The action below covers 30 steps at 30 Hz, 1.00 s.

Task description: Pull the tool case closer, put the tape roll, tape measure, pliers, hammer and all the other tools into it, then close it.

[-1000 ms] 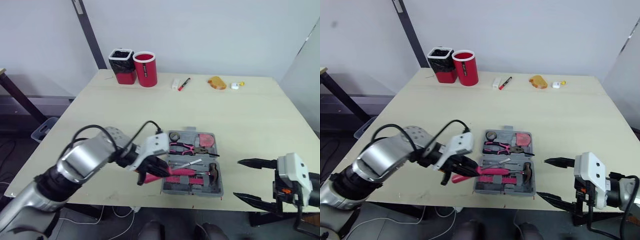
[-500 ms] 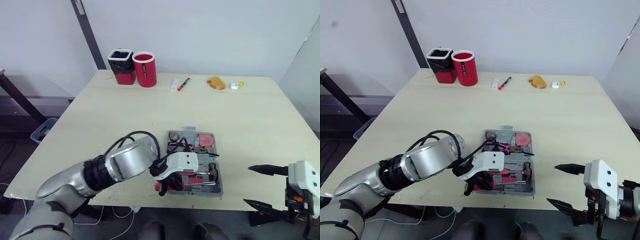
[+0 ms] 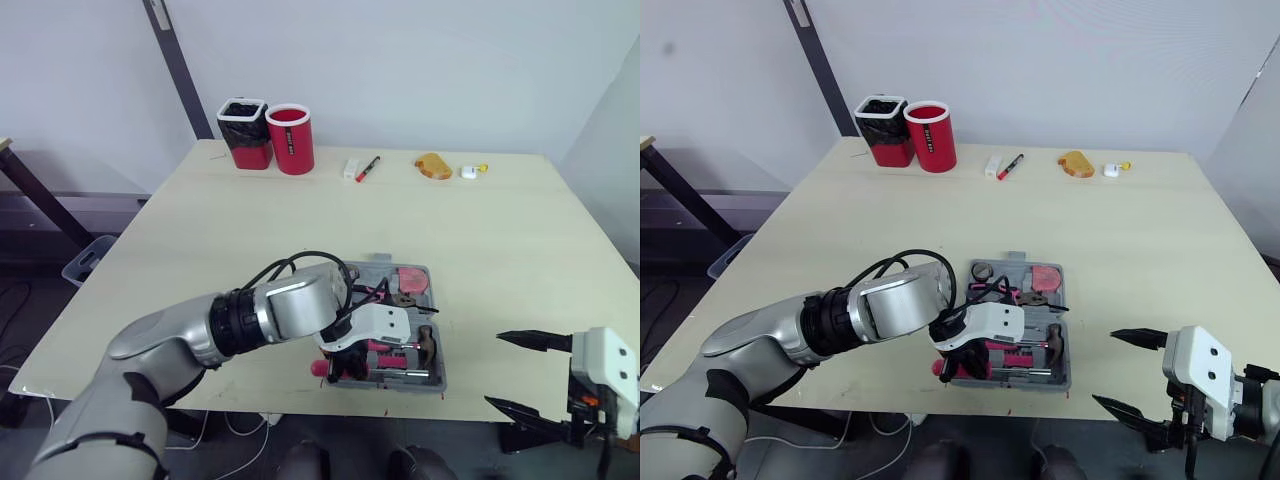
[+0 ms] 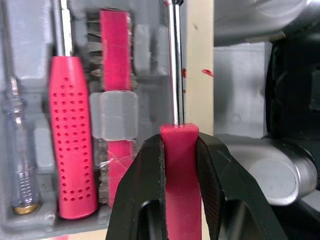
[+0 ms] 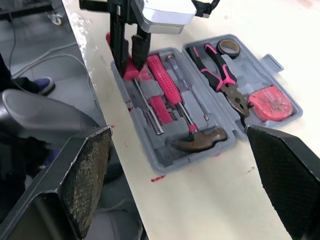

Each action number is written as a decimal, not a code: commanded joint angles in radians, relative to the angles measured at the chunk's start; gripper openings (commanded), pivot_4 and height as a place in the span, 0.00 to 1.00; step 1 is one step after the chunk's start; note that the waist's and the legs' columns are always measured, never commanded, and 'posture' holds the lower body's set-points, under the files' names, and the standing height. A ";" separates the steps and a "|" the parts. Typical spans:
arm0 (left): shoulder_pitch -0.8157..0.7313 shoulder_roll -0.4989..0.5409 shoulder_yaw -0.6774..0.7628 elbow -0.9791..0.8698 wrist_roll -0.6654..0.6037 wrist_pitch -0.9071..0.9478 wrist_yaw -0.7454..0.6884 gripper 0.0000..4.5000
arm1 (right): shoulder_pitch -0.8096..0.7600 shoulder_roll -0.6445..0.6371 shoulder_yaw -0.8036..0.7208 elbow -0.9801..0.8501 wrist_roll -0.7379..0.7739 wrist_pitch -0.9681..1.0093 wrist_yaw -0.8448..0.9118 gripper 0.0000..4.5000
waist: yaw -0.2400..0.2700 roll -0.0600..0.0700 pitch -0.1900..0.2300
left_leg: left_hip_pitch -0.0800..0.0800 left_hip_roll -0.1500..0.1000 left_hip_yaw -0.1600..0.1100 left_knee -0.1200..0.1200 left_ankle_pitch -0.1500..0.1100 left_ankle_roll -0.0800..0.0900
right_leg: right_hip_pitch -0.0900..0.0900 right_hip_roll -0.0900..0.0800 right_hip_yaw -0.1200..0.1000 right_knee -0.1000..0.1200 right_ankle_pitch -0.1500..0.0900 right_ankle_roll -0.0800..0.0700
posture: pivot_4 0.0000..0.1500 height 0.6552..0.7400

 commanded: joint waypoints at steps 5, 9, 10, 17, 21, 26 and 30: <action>-0.104 -0.036 -0.095 0.108 0.023 -0.040 -0.097 0.09 | 0.012 -0.001 0.017 -0.025 -0.046 -0.046 0.011 1.00 | -0.002 0.000 0.000 | 0.000 -0.002 -0.001 0.001 0.000 0.000 | 0.000 0.000 0.002 0.000 0.000 0.000 | 1.00 1.00; -0.124 -0.044 -0.123 0.150 0.045 -0.068 -0.131 0.09 | 0.014 0.007 0.029 -0.035 -0.057 -0.049 -0.001 1.00 | -0.001 0.000 0.000 | 0.000 -0.002 -0.001 0.001 0.000 0.000 | 0.000 0.000 0.002 0.001 0.000 0.000 | 1.00 1.00; -0.127 -0.049 -0.128 0.158 0.048 -0.067 -0.140 0.09 | 0.015 0.010 0.031 -0.037 -0.060 -0.050 -0.005 1.00 | 0.000 0.000 0.000 | 0.000 -0.002 -0.001 0.001 0.000 0.000 | 0.000 0.000 0.002 0.001 0.000 0.000 | 1.00 1.00; -0.127 -0.120 -0.133 0.237 0.081 -0.070 -0.136 0.09 | 0.028 0.032 0.046 -0.050 -0.074 -0.057 -0.026 1.00 | 0.000 0.000 0.000 | -0.001 -0.003 -0.002 0.001 0.000 0.000 | 0.000 0.000 0.003 0.001 -0.001 0.002 | 1.00 1.00; -0.120 -0.151 -0.135 0.252 0.087 -0.054 -0.130 0.09 | 0.027 0.037 0.066 -0.060 -0.084 -0.057 -0.044 1.00 | -0.001 0.001 0.000 | -0.001 -0.003 -0.002 0.001 0.000 0.000 | 0.000 0.000 0.003 0.002 -0.001 0.002 | 1.00 1.00; -0.112 -0.178 -0.141 0.272 0.097 -0.055 -0.119 0.09 | 0.033 0.039 0.077 -0.075 -0.085 -0.054 -0.060 1.00 | -0.001 0.001 0.000 | 0.000 -0.003 -0.002 0.002 0.000 0.000 | 0.000 0.000 0.003 0.002 -0.001 0.002 | 1.00 1.00; -0.102 -0.200 -0.142 0.291 0.107 -0.060 -0.112 0.09 | 0.035 0.039 0.083 -0.078 -0.085 -0.053 -0.066 1.00 | 0.000 0.001 0.000 | 0.000 -0.003 -0.002 0.002 0.000 0.000 | 0.000 0.000 0.003 0.003 -0.001 0.002 | 1.00 1.00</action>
